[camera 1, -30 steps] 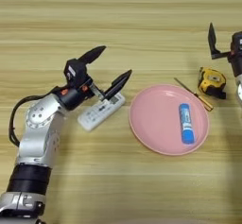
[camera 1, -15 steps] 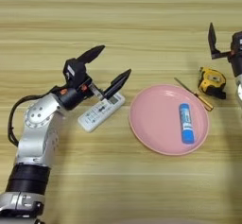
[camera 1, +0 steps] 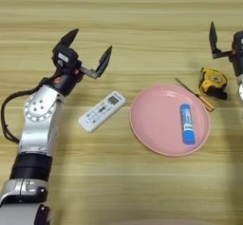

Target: Move the objects on the table

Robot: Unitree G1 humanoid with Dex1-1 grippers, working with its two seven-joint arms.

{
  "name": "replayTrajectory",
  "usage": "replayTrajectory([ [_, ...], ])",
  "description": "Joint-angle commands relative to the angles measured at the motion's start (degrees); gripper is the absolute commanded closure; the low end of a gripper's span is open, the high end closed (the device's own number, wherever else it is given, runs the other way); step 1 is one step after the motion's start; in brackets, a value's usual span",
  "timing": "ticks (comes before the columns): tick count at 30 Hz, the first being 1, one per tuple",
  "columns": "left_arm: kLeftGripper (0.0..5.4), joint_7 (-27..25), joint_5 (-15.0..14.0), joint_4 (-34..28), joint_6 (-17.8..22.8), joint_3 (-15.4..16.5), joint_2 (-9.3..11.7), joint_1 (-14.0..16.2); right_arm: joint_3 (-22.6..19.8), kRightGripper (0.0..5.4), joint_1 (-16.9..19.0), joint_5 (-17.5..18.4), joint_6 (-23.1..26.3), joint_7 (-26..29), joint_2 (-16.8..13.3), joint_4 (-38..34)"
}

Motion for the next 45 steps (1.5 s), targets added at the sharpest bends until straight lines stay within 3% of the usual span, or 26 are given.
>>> replayTrajectory([
  [1,0.03,6.9,-0.8,4.0,-1.8,3.9,-1.7,-3.5,-0.1,0.00,-0.1,1.4,0.2,1.3,0.1,-1.5],
  [7,0.03,12.9,-2.5,8.2,-2.4,8.1,-2.2,-6.1,-0.3,0.00,0.9,5.1,1.5,4.9,0.3,-3.4],
  [14,0.03,12.8,-2.6,10.8,-3.9,8.1,-2.3,-5.9,-1.7,0.00,4.2,16.4,9.8,15.8,-0.7,-9.7],
  [18,0.03,12.9,-2.5,11.9,-4.7,8.0,-2.2,-5.9,-1.5,0.00,8.6,24.4,20.0,26.6,-4.6,-17.8],
  [21,0.03,12.9,-2.5,12.7,-5.0,7.8,-2.4,-6.1,-0.1,0.00,11.9,27.4,27.5,32.4,-7.8,-24.8],
  [27,0.03,13.1,-2.4,13.5,-5.4,7.2,-2.9,-6.6,0.8,0.00,12.9,34.7,48.9,35.7,-13.7,-39.0],
  [31,0.03,13.4,-2.0,12.9,-5.5,6.9,-3.1,-6.4,1.7,0.00,14.7,36.7,59.7,35.0,-16.8,-46.0],
  [34,0.03,13.8,-1.9,12.4,-5.5,6.7,-3.3,-6.3,2.0,0.00,16.9,37.0,64.8,34.3,-18.1,-50.0],
  [45,0.03,15.0,-0.1,10.1,-6.4,5.3,-3.8,-6.5,3.4,0.00,25.1,36.0,72.6,32.8,-18.4,-56.5],
])
